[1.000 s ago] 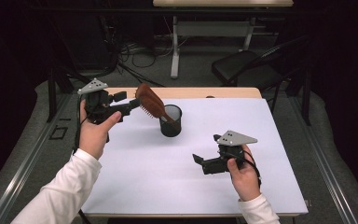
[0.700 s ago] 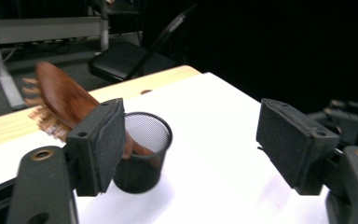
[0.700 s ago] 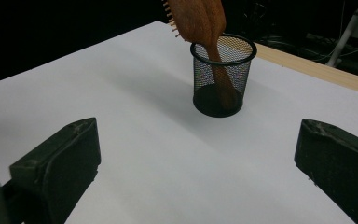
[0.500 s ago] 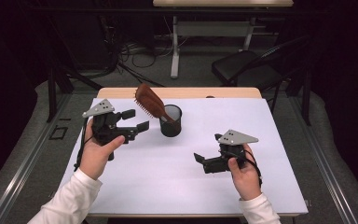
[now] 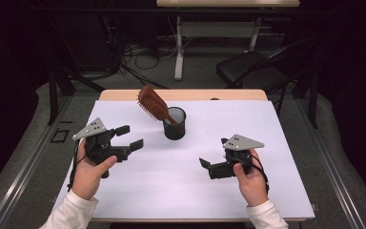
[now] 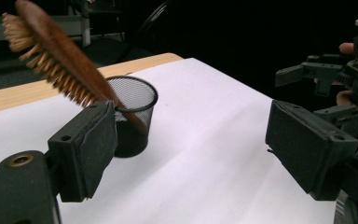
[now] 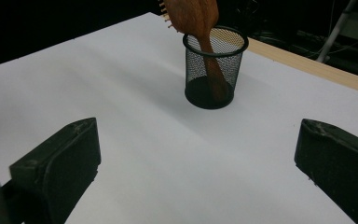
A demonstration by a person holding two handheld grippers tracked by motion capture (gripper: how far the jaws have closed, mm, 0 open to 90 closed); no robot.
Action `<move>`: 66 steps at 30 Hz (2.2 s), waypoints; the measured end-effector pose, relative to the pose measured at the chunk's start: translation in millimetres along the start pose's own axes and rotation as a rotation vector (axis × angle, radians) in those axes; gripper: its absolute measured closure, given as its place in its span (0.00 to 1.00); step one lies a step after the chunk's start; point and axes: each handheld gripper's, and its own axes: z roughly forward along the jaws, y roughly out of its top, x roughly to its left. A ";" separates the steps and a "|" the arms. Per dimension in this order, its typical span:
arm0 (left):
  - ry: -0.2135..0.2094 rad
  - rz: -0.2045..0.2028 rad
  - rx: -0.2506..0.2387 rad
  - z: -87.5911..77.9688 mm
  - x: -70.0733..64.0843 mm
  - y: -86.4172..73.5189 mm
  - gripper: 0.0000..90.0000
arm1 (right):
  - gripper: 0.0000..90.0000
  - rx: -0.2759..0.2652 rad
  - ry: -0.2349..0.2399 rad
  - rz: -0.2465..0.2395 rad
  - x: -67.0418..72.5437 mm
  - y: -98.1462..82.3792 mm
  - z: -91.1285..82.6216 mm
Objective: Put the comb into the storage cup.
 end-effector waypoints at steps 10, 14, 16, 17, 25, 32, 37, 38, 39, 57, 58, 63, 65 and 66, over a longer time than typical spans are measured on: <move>0.018 0.004 -0.005 -18.0 8.7 -35.4 0.15 | 0.00 -0.006 -0.045 -0.016 -5.4 -27.1 -13.8; 0.038 0.001 -0.019 -23.6 11.7 -47.0 0.12 | 0.00 -0.023 -0.069 -0.015 -9.7 -36.9 -22.2; 0.055 -0.007 -0.029 -26.4 13.8 -52.1 0.12 | 0.00 -0.031 -0.080 -0.007 -12.7 -41.6 -26.7; 0.061 -0.011 -0.032 -27.9 15.2 -54.1 0.12 | 0.00 -0.035 -0.087 -0.004 -14.2 -44.2 -28.6; 0.097 -0.037 -0.029 -32.8 23.8 -72.9 0.12 | 0.00 -0.040 -0.129 0.024 -25.3 -64.5 -37.9; 0.090 -0.045 -0.049 -33.1 29.7 -83.1 0.12 | 0.00 -0.051 -0.153 0.062 -32.3 -77.1 -38.5; 0.061 -0.033 -0.056 -32.9 32.8 -88.2 0.05 | 0.00 -0.060 -0.174 0.070 -36.9 -84.8 -37.9; 0.067 -0.030 -0.050 -32.5 33.3 -89.6 0.04 | 0.00 -0.063 -0.176 0.078 -37.8 -86.6 -37.8; 0.071 -0.027 -0.051 -31.7 34.2 -91.5 0.04 | 0.00 -0.065 -0.180 0.078 -39.2 -88.4 -37.7; 0.097 0.014 -0.013 -29.6 45.1 -105.4 0.01 | 0.00 -0.050 -0.236 0.164 -60.1 -111.2 -38.4; 0.101 0.016 -0.012 -30.0 45.7 -105.7 0.01 | 0.00 -0.056 -0.237 0.164 -60.1 -111.6 -37.5; 0.113 0.014 -0.005 -31.9 48.6 -107.5 0.01 | 0.00 -0.051 -0.242 0.162 -60.8 -112.7 -37.4; 0.120 0.010 -0.010 -32.4 49.7 -108.3 0.01 | 0.00 -0.053 -0.243 0.169 -61.2 -113.1 -37.4; 0.117 0.009 -0.006 -33.0 50.5 -108.4 0.01 | 0.00 -0.054 -0.245 0.170 -61.8 -113.4 -37.4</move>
